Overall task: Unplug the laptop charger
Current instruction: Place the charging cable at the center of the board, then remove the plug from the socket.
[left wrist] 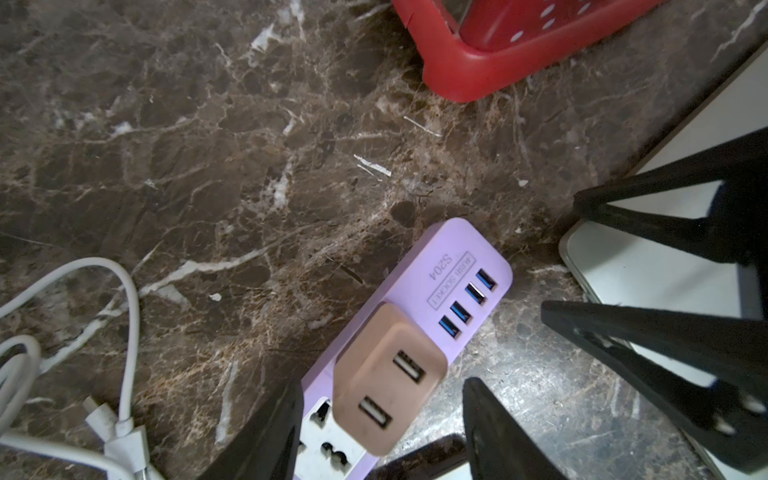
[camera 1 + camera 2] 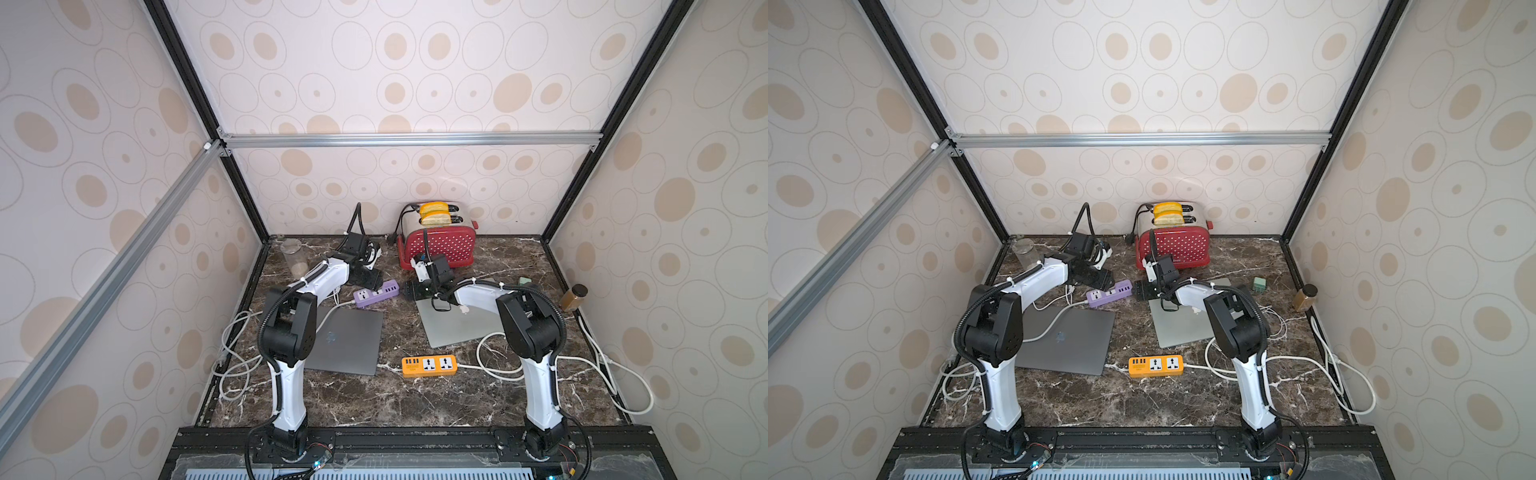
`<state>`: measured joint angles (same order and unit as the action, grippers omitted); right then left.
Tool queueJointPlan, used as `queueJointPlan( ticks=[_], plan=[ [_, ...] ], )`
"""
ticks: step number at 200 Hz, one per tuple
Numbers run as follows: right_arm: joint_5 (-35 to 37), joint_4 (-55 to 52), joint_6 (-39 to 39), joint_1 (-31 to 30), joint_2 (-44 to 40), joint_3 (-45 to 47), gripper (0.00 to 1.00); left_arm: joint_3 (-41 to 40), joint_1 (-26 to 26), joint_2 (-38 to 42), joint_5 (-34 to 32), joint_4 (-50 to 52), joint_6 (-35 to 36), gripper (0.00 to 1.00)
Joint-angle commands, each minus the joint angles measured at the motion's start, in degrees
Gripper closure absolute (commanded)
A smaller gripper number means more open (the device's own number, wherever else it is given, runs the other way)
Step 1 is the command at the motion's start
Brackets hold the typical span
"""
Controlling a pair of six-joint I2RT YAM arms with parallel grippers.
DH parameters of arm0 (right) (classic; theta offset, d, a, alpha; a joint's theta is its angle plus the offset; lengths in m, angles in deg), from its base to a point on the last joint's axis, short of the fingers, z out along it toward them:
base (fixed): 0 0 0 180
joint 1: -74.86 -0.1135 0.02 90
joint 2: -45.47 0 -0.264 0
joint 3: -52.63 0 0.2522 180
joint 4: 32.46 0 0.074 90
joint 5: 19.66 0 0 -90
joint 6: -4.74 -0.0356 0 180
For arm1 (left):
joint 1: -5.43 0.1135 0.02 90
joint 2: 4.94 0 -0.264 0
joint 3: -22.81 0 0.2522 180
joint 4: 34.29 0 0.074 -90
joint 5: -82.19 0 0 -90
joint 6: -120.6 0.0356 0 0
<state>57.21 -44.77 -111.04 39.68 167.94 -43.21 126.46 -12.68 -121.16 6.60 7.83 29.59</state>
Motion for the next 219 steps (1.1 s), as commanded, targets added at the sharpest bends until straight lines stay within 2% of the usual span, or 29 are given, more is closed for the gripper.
queueJointPlan(
  ticks=[1, 64, 90, 180, 219],
  plan=[
    [0.73, 1.31, -1.05, -0.54, 1.80, -2.59, 0.21, 2.66, 0.15, -1.36, 0.15, 0.34, 4.18, 0.38],
    [1.86, -0.84, -1.11, -0.68, 3.54, -4.46, 0.21, 0.99, 0.18, -0.15, -0.58, -1.01, 5.95, 0.46],
    [2.22, -1.76, -1.16, -0.84, 3.91, -5.20, 0.21, 1.40, 0.17, -0.56, -0.27, -0.47, 6.77, 0.56],
    [2.81, -1.01, -1.18, -0.80, 1.62, -2.82, 0.21, -1.63, -0.05, 1.08, 6.32, -0.65, 10.24, 0.70],
    [1.99, -0.32, -2.72, -0.87, 1.27, -3.15, 0.21, -4.00, -2.08, 3.02, 1.90, -1.83, 10.97, 0.74]
  ],
)
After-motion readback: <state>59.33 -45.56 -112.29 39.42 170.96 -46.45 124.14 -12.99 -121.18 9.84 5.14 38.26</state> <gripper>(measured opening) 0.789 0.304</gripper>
